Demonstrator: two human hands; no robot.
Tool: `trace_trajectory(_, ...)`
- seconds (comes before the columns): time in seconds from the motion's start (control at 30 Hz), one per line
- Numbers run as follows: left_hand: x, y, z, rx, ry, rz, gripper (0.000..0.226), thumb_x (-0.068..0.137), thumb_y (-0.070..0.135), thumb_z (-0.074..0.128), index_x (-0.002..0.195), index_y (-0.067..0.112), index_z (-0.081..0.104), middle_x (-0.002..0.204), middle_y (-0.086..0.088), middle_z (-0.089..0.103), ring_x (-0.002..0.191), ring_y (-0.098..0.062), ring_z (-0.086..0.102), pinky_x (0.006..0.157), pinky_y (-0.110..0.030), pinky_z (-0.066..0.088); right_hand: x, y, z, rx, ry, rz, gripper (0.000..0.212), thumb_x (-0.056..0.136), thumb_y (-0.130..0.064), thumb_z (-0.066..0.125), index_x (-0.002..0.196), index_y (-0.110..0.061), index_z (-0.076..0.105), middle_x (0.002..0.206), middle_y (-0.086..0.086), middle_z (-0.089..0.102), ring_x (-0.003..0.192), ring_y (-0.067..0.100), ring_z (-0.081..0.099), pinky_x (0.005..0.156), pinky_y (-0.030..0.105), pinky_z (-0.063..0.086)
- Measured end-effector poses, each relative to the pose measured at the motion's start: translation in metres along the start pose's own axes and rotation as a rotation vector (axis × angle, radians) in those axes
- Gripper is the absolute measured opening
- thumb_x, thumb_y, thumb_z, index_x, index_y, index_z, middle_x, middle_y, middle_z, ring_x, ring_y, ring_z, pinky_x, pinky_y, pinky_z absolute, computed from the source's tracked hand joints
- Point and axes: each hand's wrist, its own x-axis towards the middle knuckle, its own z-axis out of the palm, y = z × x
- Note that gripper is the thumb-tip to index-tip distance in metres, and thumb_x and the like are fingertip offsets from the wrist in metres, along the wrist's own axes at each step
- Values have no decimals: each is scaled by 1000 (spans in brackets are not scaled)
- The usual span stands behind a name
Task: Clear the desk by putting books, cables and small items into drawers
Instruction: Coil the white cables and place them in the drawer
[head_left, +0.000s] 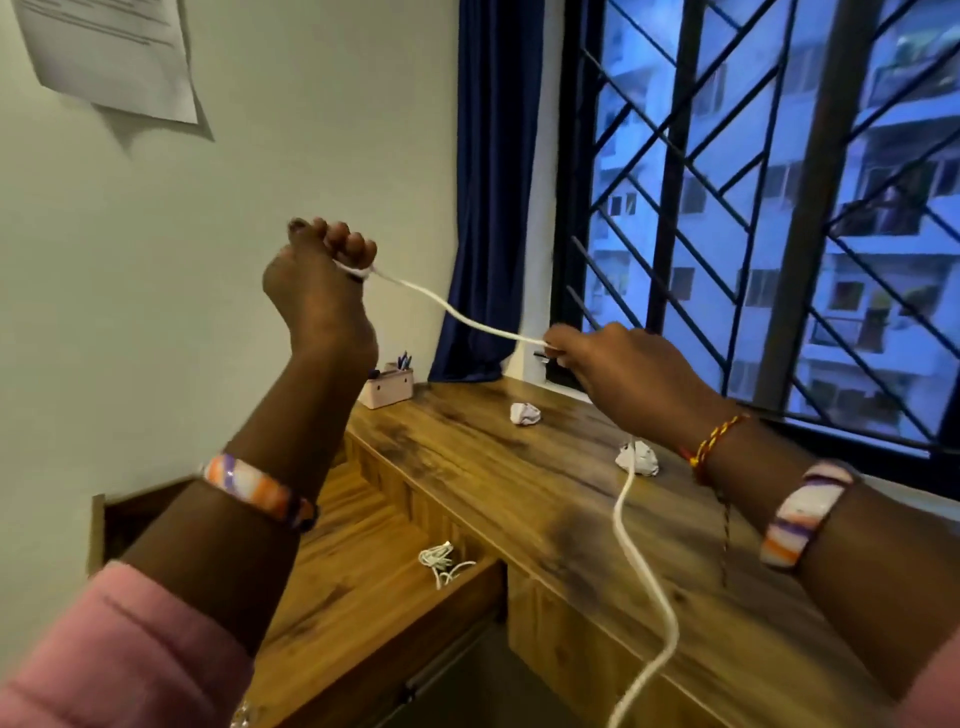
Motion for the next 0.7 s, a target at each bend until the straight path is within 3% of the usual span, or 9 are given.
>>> trace_trajectory(0.07,9,-33,-1,239,-29,164,26,99,8,32,76,8,45,67,-2,52,61,-11,54,63,-23,46,-8,18,11,85,-17,51,32,90,-7,46,117,-25,44,104,10,63,90,34,62,67,36,49)
trace_trajectory(0.17,21,-77,-3,626,-103,486,17,98,11,36,99,3,51,93,-13,63,88,-18,64,84,-27,54,-18,47,24,122,8,83,39,89,-3,45,119,-28,48,103,8,66,91,32,63,69,37,51)
trace_trajectory(0.27,30,-125,-2,1267,-489,923,20,93,12,50,100,-6,56,87,-24,66,76,-32,65,65,-37,52,-18,88,31,50,61,124,36,88,-3,48,111,-31,53,74,6,58,65,28,59,54,31,42)
trace_trajectory(0.33,34,-158,-2,1548,-753,1003,18,85,7,61,92,-9,58,72,-29,63,57,-42,61,45,-38,46,-9,122,34,25,79,144,25,89,-8,49,104,-26,57,64,3,51,53,23,50,51,29,38)
trace_trajectory(0.4,35,-183,9,1676,-925,842,18,88,12,60,90,-5,56,74,-27,62,60,-43,59,47,-38,42,6,156,37,-7,86,159,18,92,-13,48,101,-24,59,60,2,47,54,24,49,52,32,41)
trace_trajectory(0.5,47,-210,21,1653,-1110,507,24,96,22,45,88,2,54,79,-18,60,69,-33,56,60,-36,40,33,194,47,-28,125,141,17,92,-12,50,100,-20,62,62,7,51,59,29,53,54,35,44)
trace_trajectory(0.6,58,-216,40,1365,-1262,25,32,98,21,39,74,14,59,70,-5,55,61,-14,51,61,-26,41,57,221,61,-68,148,147,18,94,-16,48,105,-21,61,70,11,55,66,34,55,56,36,44)
trace_trajectory(0.7,61,-221,51,996,-1295,-321,41,95,34,36,63,23,60,66,-9,46,57,-11,45,57,-17,42,67,244,75,-194,157,175,13,96,-26,46,102,-25,58,65,2,46,64,33,56,53,31,37)
